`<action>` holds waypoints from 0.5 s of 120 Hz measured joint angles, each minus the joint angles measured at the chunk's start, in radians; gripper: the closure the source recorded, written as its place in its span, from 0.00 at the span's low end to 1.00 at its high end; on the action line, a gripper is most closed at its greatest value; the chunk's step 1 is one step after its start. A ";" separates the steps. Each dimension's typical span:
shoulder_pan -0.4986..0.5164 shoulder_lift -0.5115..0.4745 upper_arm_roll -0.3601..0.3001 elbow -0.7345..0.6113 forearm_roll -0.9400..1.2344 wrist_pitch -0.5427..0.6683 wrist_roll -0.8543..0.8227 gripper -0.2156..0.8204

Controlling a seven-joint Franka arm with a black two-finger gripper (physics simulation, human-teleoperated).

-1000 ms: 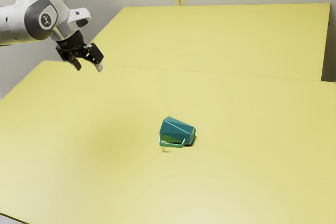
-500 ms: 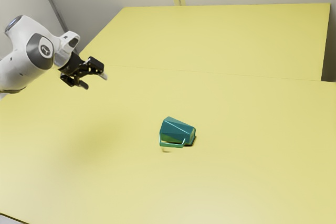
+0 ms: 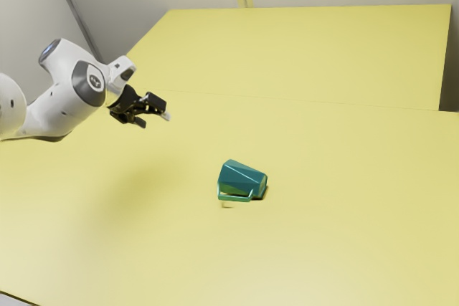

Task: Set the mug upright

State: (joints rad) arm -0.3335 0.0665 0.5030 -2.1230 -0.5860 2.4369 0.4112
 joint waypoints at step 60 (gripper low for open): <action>0.000 -0.036 -0.023 -0.150 -0.152 0.117 0.129 0.23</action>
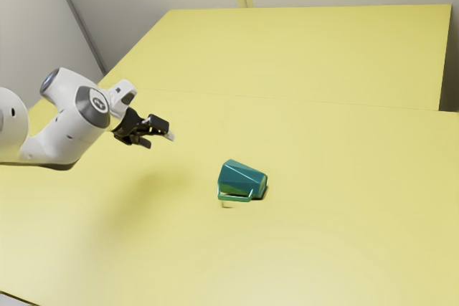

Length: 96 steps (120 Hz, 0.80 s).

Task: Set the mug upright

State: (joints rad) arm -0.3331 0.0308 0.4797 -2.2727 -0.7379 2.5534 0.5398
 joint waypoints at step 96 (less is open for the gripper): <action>-0.100 0.065 -0.108 -0.016 -0.192 0.067 0.073 0.25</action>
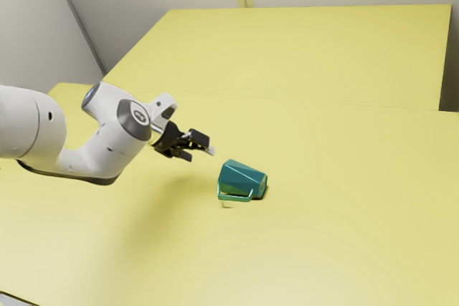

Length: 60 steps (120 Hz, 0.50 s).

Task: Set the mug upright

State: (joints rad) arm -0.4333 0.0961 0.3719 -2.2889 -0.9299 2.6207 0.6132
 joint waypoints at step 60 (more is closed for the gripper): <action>-0.001 0.047 -0.095 0.032 -0.056 0.046 0.014 0.26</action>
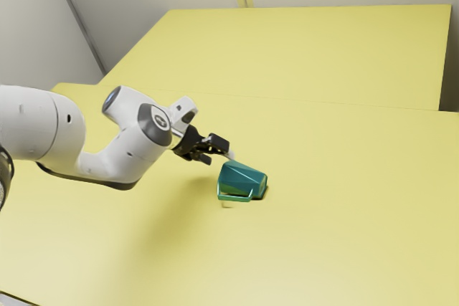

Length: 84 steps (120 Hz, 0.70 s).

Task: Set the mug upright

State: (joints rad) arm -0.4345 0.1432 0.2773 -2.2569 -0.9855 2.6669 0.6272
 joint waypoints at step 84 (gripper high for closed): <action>-0.016 0.016 -0.066 -0.011 -0.125 0.028 0.006 0.36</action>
State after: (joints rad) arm -0.4503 0.1588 0.2109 -2.2675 -1.1108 2.6947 0.6337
